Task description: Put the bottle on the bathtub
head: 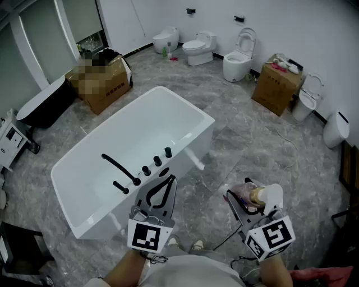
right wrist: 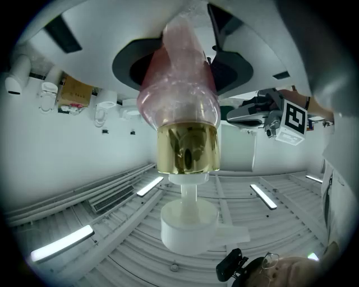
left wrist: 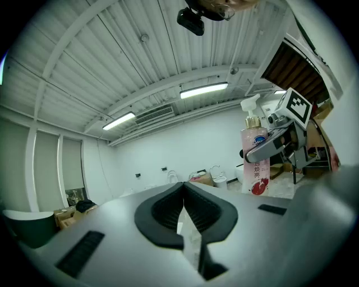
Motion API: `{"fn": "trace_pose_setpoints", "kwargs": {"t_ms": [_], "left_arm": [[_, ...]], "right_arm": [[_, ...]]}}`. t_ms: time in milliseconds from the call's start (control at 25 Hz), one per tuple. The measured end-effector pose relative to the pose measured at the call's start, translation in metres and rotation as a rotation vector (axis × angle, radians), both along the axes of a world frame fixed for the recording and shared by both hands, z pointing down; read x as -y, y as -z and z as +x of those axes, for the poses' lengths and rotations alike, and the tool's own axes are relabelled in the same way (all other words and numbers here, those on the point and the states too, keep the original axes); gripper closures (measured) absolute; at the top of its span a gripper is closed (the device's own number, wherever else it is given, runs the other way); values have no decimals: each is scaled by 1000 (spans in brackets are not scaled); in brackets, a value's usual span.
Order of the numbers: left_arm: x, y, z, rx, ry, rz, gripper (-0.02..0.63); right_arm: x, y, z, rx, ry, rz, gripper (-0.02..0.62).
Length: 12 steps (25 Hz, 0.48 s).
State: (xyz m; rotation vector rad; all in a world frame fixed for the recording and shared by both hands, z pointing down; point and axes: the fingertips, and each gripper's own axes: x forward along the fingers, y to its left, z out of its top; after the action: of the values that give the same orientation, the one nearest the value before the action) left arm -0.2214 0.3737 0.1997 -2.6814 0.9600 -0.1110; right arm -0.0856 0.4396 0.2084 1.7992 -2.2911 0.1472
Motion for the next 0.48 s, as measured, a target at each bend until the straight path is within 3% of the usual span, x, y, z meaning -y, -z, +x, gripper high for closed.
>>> {"fn": "trace_pose_setpoints", "kwargs": {"t_ms": [480], "left_arm": [[-12, -11, 16, 37, 16, -7, 588]], "right_arm": [[-12, -6, 22, 31, 12, -14, 344]]}}
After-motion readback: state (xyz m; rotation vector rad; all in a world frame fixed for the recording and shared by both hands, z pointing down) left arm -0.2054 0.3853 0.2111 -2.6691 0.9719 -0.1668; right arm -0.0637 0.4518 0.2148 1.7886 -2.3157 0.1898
